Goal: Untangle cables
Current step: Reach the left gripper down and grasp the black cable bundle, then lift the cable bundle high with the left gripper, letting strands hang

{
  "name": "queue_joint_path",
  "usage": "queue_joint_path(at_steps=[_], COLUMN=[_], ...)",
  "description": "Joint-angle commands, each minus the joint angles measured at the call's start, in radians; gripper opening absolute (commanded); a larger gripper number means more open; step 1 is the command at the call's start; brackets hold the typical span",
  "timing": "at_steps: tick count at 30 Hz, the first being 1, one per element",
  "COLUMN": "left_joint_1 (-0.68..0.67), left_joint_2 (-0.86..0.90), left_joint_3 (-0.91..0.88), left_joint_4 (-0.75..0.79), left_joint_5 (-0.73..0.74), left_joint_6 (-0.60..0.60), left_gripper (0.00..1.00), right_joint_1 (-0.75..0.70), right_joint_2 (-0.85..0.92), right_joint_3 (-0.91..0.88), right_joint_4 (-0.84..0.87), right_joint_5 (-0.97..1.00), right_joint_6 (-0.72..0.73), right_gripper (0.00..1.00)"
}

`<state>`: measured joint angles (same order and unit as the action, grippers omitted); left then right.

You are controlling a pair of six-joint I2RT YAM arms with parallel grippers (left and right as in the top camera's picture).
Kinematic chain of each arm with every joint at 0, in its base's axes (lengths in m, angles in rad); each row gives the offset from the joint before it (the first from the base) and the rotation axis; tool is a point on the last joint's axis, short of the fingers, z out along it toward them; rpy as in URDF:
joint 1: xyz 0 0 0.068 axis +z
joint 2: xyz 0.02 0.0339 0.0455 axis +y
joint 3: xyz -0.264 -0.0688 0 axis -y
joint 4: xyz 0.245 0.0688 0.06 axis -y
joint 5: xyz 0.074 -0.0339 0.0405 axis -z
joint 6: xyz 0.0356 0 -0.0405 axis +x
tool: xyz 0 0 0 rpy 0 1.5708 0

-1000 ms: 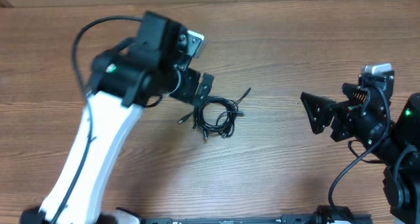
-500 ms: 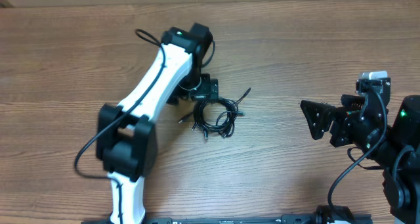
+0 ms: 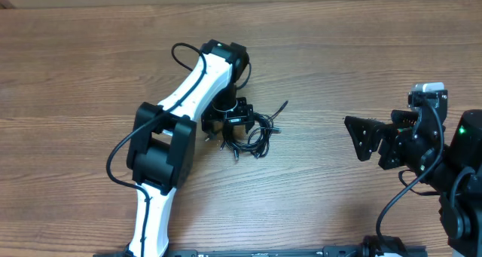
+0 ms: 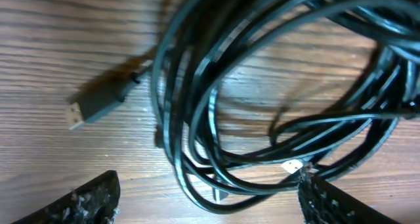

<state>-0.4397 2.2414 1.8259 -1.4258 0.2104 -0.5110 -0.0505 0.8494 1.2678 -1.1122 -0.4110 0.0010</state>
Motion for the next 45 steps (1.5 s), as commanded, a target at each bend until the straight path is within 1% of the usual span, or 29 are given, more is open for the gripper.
queue_joint_path(at_steps=[1,2,4,5,6,7,8,10,11,12,13,14,18,20,21,25,26,27,29,32,34,37,39,41,42,43,45], left_joint_1=[-0.035,-0.042,-0.055,-0.060,-0.063,-0.065,-0.066,-0.066,-0.066,-0.065,-0.065,-0.065,-0.065,-0.065,-0.065,-0.065,-0.065,-0.065,-0.065,-0.065,-0.064,-0.061,-0.058,-0.055,-0.053,-0.050,-0.047], left_joint_2=[0.010,0.010,0.010,0.010,0.010,0.010,0.010,0.010,0.010,0.010,0.010,0.010,0.010,0.010,0.010,0.010,0.010,0.010,0.010,0.006,-0.003,-0.024,-0.047,-0.073,-0.088,-0.104,-0.137], left_joint_3=[-0.005,-0.011,-0.020,-0.021,-0.022,-0.022,-0.022,-0.022,-0.022,-0.023,-0.023,-0.024,-0.025,-0.026,-0.027,-0.093,-0.114,-0.133,-0.168,-0.168,-0.140,-0.054,0.027,0.112,0.156,0.200,0.281], left_joint_4=[0.000,0.002,0.006,0.005,0.004,0.004,0.004,0.004,0.004,0.004,0.004,0.005,0.000,0.001,0.001,0.040,0.054,0.067,0.090,0.088,0.058,-0.013,-0.063,-0.103,-0.118,-0.128,-0.136], left_joint_5=[-0.033,-0.050,-0.067,-0.077,-0.089,-0.096,-0.101,-0.110,-0.113,-0.114,-0.117,-0.119,-0.143,-0.143,-0.143,-0.163,-0.162,-0.162,-0.159,-0.157,-0.158,-0.158,-0.158,-0.153,-0.138,-0.107,-0.020], left_joint_6=[-0.068,-0.079,-0.080,-0.080,-0.080,-0.080,-0.080,-0.081,-0.081,-0.081,-0.081,-0.081,-0.096,-0.096,-0.096,-0.096,-0.096,-0.096,-0.093,-0.051,-0.029,0.007,0.031,0.049,0.067,0.098,0.169], left_gripper=[0.86,0.87,0.86,0.83,0.78,0.69,0.56,0.41,0.31,0.22,0.09,0.07,0.16,0.14,0.14,0.20,0.16,0.04,0.04,0.04,0.04,0.04,0.04,0.04,0.04,0.04,0.04], right_joint_1=[0.006,0.006,0.006,0.006,0.006,0.006,0.006,0.006,0.006,0.006,0.006,0.006,0.006,0.006,0.006,0.006,0.006,0.006,0.006,0.006,0.006,0.006,0.006,0.006,0.006,0.006,0.006], right_joint_2=[-0.001,-0.001,-0.001,-0.001,-0.001,-0.001,-0.001,-0.001,-0.001,-0.001,-0.001,-0.001,-0.001,-0.001,-0.001,-0.001,-0.001,-0.001,-0.001,-0.001,-0.001,-0.001,-0.001,-0.001,-0.001,-0.001,-0.001], right_joint_3=[0.014,0.014,0.014,0.014,0.014,0.014,0.014,0.014,0.014,0.014,0.014,0.014,0.014,0.014,0.014,0.014,0.014,0.014,0.014,0.014,0.014,0.014,0.014,0.014,0.014,0.014,0.014], right_joint_4=[-0.002,-0.002,-0.002,-0.002,-0.002,-0.002,-0.002,-0.002,-0.003,-0.005,-0.010,-0.013,-0.017,-0.017,-0.018,-0.019,-0.019,-0.019,-0.019,-0.016,-0.009,0.002,0.009,0.017,0.018,0.016,0.006], right_joint_5=[0.010,0.010,0.010,0.010,0.010,0.010,0.010,0.010,0.010,0.010,0.010,0.010,0.010,0.010,0.010,0.010,0.010,0.010,0.010,0.010,0.010,0.010,0.010,0.010,0.009,0.007,0.006], right_joint_6=[0.006,0.006,0.006,0.006,0.006,0.006,0.006,0.006,0.006,0.006,0.006,0.006,0.006,0.006,0.006,0.006,0.006,0.006,0.006,0.006,0.005,0.006,0.006,0.006,0.006,0.006,0.006], right_gripper=[1.00,1.00,1.00,1.00,1.00,1.00,1.00,1.00,1.00,1.00,1.00,1.00,1.00,1.00,1.00,1.00,1.00,1.00,1.00,1.00,0.99,0.92,0.90,0.90,0.93,0.95,0.94])
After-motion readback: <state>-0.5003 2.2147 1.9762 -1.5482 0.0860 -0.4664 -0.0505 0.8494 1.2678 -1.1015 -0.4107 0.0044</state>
